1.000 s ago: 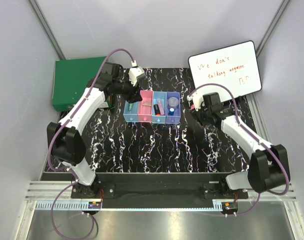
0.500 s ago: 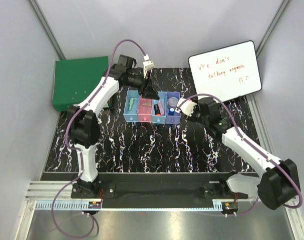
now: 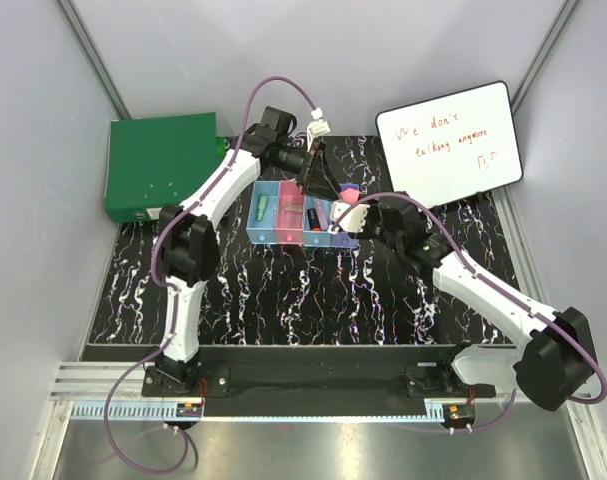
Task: Sort the stationery into containers
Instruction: Pick up the stationery from the center of the board, then place the stationery at the center of the board.
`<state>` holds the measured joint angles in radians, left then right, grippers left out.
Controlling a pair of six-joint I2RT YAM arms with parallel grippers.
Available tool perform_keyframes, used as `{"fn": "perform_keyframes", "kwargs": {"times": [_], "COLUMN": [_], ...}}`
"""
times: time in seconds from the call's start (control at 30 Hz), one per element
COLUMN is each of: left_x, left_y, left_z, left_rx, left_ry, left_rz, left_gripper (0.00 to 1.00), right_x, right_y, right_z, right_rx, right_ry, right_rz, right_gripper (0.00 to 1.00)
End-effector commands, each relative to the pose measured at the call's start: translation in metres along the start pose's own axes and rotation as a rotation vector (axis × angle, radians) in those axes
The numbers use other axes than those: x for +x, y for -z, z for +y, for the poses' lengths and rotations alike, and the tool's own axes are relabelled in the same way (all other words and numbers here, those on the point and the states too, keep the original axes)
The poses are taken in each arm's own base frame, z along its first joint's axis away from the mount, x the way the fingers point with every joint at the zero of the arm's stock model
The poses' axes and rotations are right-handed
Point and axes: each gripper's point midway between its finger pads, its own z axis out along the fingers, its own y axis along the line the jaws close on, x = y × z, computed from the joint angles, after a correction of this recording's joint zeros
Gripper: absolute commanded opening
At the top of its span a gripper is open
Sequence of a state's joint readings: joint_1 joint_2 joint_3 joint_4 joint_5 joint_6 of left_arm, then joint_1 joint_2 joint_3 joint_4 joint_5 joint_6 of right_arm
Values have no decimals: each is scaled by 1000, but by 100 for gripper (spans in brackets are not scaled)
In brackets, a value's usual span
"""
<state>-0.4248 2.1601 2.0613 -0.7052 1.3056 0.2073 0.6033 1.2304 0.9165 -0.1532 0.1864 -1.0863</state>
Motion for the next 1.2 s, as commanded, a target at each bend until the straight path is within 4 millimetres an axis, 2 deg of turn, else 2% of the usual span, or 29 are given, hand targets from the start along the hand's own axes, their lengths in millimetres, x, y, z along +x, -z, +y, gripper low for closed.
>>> {"fn": "perform_keyframes", "kwargs": {"times": [0.0,0.23,0.47,0.57,0.6,0.67,0.7,0.8,0.83,0.93,0.97,1.0,1.07,1.1,1.13,1.17], "left_x": [-20,-14,-8,-9,-10,-11,-11,-12,-13,-15,-16,-16,-19,-20,-24,-21], "left_y": [-4,-12,-20,-23,-23,-24,-25,-26,-27,-30,-30,-31,-31,-31,-30,-30], "left_z": [-12,-12,-3,-1,-1,-1,-1,0,1,0,-1,-1,-2,-2,-3,-2], "left_rx": [90,122,109,108,109,104,103,97,98,99,100,100,96,96,90,86], "left_ry": [-38,-29,-32,-18,-23,-26,-23,-26,-32,-37,-38,-43,-43,-44,-63,-57], "left_rz": [-30,-24,-16,-16,-18,-19,-18,-19,-21,-23,-24,-25,-31,-33,-40,-40], "left_gripper": [68,68,68,65,57,50,42,27,14,6,3,1,0,0,0,0], "right_x": [-30,-37,-43,-43,-44,-43,-44,-44,-45,-45,-45,-45,-44,-43,-44,-44], "right_y": [6,5,6,6,6,6,6,5,5,5,4,4,4,5,5,7], "right_z": [-43,-45,-47,-45,-44,-43,-43,-41,-41,-40,-38,-37,-31,-30,-27,-28], "right_rx": [130,132,137,135,133,133,135,132,134,132,127,125,111,108,101,102], "right_ry": [15,22,21,16,17,16,16,15,15,17,21,20,29,21,6,-6], "right_rz": [-60,-68,-79,-80,-80,-81,-83,-83,-86,-89,-90,-93,-94,-97,-101,-108], "right_gripper": [0,0,0,0,0,0,0,0,0,1,7,30,66,88,97,100]}}
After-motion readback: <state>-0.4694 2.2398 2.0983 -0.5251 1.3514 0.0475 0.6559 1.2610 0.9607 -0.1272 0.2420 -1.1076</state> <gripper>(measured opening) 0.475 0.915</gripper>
